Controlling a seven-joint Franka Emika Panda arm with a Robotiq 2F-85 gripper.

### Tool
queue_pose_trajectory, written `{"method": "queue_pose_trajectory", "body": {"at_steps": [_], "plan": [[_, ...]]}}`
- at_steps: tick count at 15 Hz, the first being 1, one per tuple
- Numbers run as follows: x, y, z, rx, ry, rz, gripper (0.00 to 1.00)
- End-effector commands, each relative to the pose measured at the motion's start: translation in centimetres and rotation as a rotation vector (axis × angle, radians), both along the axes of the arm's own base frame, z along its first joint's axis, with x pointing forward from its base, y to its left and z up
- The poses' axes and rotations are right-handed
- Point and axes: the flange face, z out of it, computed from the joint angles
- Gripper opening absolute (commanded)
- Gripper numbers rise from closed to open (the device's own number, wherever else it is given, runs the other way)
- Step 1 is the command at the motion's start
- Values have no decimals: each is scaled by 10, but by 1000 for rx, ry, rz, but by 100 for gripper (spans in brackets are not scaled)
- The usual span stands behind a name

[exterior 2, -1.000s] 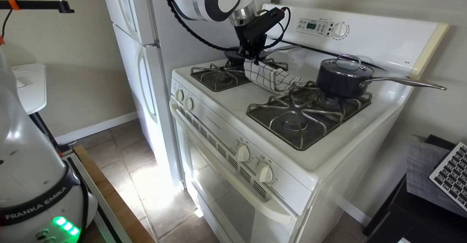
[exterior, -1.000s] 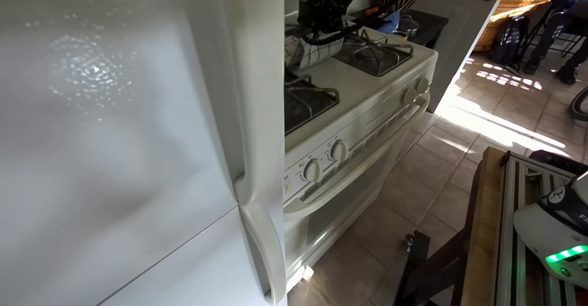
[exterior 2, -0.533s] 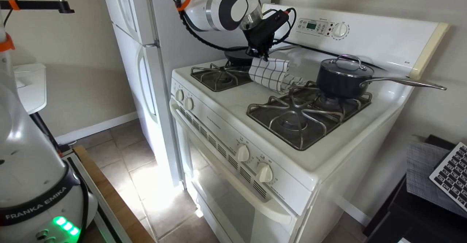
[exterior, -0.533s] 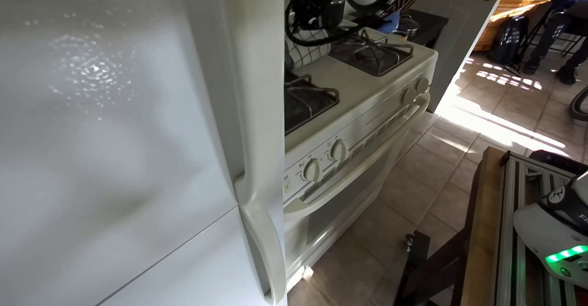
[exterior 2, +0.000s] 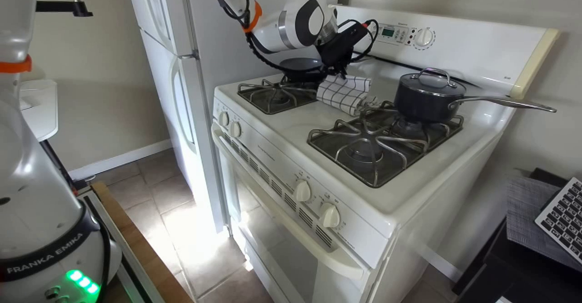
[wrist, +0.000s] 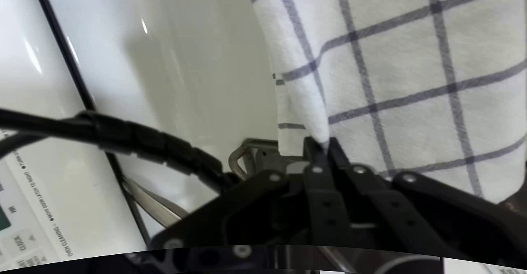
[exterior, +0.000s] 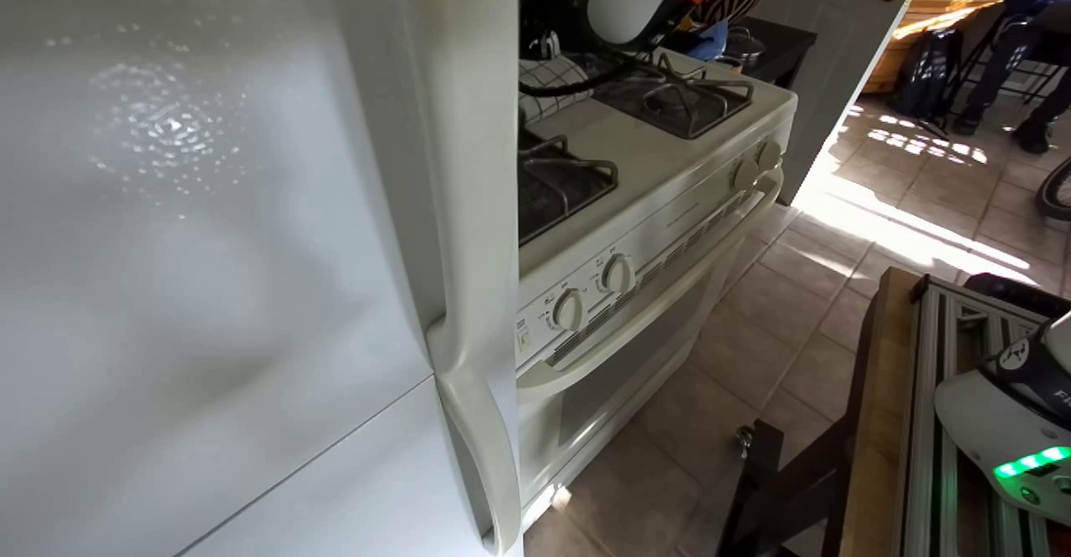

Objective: Fold the tea towel on the stove

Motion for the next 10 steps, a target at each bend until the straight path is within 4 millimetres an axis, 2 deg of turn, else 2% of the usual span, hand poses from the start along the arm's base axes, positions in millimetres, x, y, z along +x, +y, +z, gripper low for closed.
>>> {"method": "queue_pose_trajectory", "body": {"at_steps": [1, 7, 8, 9, 10], "plan": [[24, -2, -6, -18, -33, -46, 1], [44, -16, -16, -34, -52, -120, 1], [45, -17, -17, -22, -46, -138, 30], [47, -18, -16, -25, -50, -144, 31], [48, -19, -14, -25, -52, -148, 36]]}}
